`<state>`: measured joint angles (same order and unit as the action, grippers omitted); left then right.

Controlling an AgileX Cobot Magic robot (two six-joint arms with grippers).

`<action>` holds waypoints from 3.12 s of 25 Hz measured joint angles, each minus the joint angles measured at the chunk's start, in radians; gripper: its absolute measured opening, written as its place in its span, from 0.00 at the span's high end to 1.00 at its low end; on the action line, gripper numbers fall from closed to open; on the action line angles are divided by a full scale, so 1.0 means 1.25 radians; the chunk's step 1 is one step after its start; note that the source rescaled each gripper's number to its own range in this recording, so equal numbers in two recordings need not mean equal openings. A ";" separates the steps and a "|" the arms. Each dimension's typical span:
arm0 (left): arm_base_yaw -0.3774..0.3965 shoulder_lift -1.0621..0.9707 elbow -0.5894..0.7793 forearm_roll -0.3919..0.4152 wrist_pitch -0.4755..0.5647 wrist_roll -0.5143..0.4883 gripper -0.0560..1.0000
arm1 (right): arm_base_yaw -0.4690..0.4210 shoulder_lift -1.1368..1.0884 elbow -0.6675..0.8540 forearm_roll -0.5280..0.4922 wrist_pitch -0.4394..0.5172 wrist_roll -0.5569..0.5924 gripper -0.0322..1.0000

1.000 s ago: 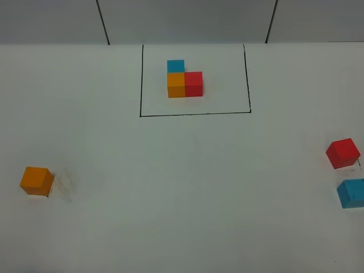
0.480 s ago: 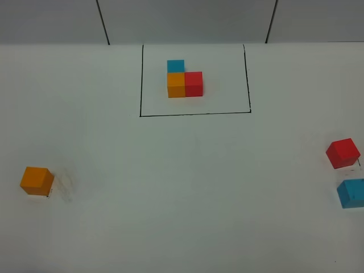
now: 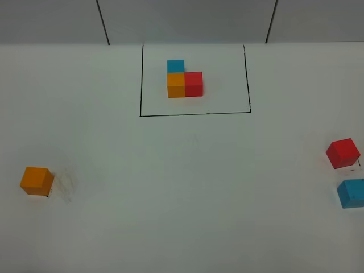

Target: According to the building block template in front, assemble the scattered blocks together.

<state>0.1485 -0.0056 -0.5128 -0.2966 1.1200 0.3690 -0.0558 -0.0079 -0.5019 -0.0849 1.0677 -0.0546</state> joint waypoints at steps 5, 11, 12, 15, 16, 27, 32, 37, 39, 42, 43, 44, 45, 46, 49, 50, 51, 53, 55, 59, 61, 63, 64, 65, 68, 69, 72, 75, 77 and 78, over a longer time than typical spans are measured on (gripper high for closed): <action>0.000 0.000 0.000 0.000 0.000 0.000 0.95 | 0.000 0.000 0.000 0.000 0.000 0.000 0.96; 0.000 0.000 0.000 0.000 0.000 0.000 0.95 | 0.000 0.000 0.000 0.000 0.000 0.000 0.96; 0.000 0.000 0.000 0.000 0.000 0.000 0.95 | 0.000 0.000 0.000 0.000 0.000 0.000 0.96; 0.000 0.000 0.000 0.000 0.000 0.000 0.95 | 0.000 0.000 0.000 0.000 0.000 0.000 0.96; 0.000 0.000 0.000 0.000 0.000 0.000 0.95 | 0.000 0.000 0.000 0.000 0.000 0.000 0.96; 0.000 0.000 0.000 0.000 0.000 0.000 0.93 | 0.000 0.000 0.000 0.000 0.000 0.000 0.96; 0.000 0.000 0.000 0.000 0.000 0.000 0.74 | 0.000 0.000 0.000 0.000 0.000 0.000 0.96; 0.000 0.000 0.000 0.000 0.000 -0.008 0.33 | 0.000 0.000 0.000 0.000 0.000 0.000 0.96; 0.000 0.000 0.000 0.001 0.000 -0.011 0.17 | 0.000 0.000 0.000 0.000 0.000 0.000 0.96; 0.000 0.000 0.000 0.001 0.000 -0.011 0.04 | 0.000 0.000 0.000 0.000 0.000 0.000 0.96; 0.000 0.000 0.000 0.001 0.000 -0.011 0.03 | 0.000 0.000 0.000 0.000 0.000 0.000 0.96; 0.000 0.000 0.000 0.001 0.000 -0.011 0.02 | 0.000 0.000 0.000 0.000 0.000 0.000 0.96; 0.000 0.000 0.000 0.001 0.000 -0.011 0.01 | 0.000 0.000 0.000 0.000 0.000 0.000 0.96; 0.000 0.000 0.000 0.001 0.000 -0.011 0.01 | 0.000 0.000 0.000 0.000 0.000 0.000 0.96; 0.000 0.000 0.000 0.002 0.000 -0.014 0.01 | 0.000 0.000 0.000 0.000 0.000 0.000 0.96; 0.000 0.000 0.000 0.004 0.000 -0.021 0.01 | 0.000 0.000 0.000 0.000 0.000 0.000 0.96; 0.000 0.000 0.000 0.007 -0.001 -0.032 0.01 | 0.000 0.000 0.000 0.000 0.000 0.000 0.96; 0.000 0.000 0.000 0.024 -0.006 -0.060 0.01 | 0.000 0.000 0.000 0.000 0.000 0.000 0.96; 0.000 0.000 0.000 0.051 -0.007 -0.090 0.01 | 0.000 0.000 0.000 0.000 0.000 0.000 0.96; 0.000 0.038 -0.004 0.088 -0.008 -0.113 0.01 | 0.000 0.000 0.000 0.000 0.000 0.000 0.96; 0.000 0.088 -0.026 0.087 -0.009 -0.115 0.01 | 0.000 0.000 0.000 0.000 0.000 0.000 0.96; 0.000 0.155 -0.059 0.075 -0.017 -0.115 0.01 | 0.000 0.000 0.000 0.000 0.000 0.000 0.96; 0.000 0.184 -0.079 0.066 -0.023 -0.115 0.01 | 0.000 0.000 0.000 0.000 0.000 0.000 0.96; 0.000 0.220 -0.101 0.059 -0.029 -0.115 0.01 | 0.000 0.000 0.000 0.000 0.000 0.000 0.96; 0.000 0.321 -0.156 0.039 -0.050 -0.116 0.01 | 0.000 0.000 0.000 0.000 0.000 0.000 0.96; 0.000 0.355 -0.172 0.035 -0.056 -0.116 0.01 | 0.000 0.000 0.000 0.000 0.000 0.000 0.96; 0.000 0.447 -0.207 0.016 -0.073 -0.116 0.01 | 0.000 0.000 0.000 0.000 0.000 0.000 0.96; 0.000 0.532 -0.217 -0.007 -0.082 -0.116 0.04 | 0.000 0.000 0.000 0.000 0.000 0.000 0.96; 0.000 0.589 -0.217 -0.010 -0.084 -0.116 0.06 | 0.000 0.000 0.000 0.000 -0.001 0.000 0.96; 0.000 0.616 -0.217 -0.010 -0.085 -0.116 0.07 | 0.000 0.000 0.000 0.000 -0.001 0.000 0.96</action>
<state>0.1485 0.7644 -0.7837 -0.3087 1.0140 0.2236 -0.0558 -0.0079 -0.5019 -0.0849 1.0668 -0.0546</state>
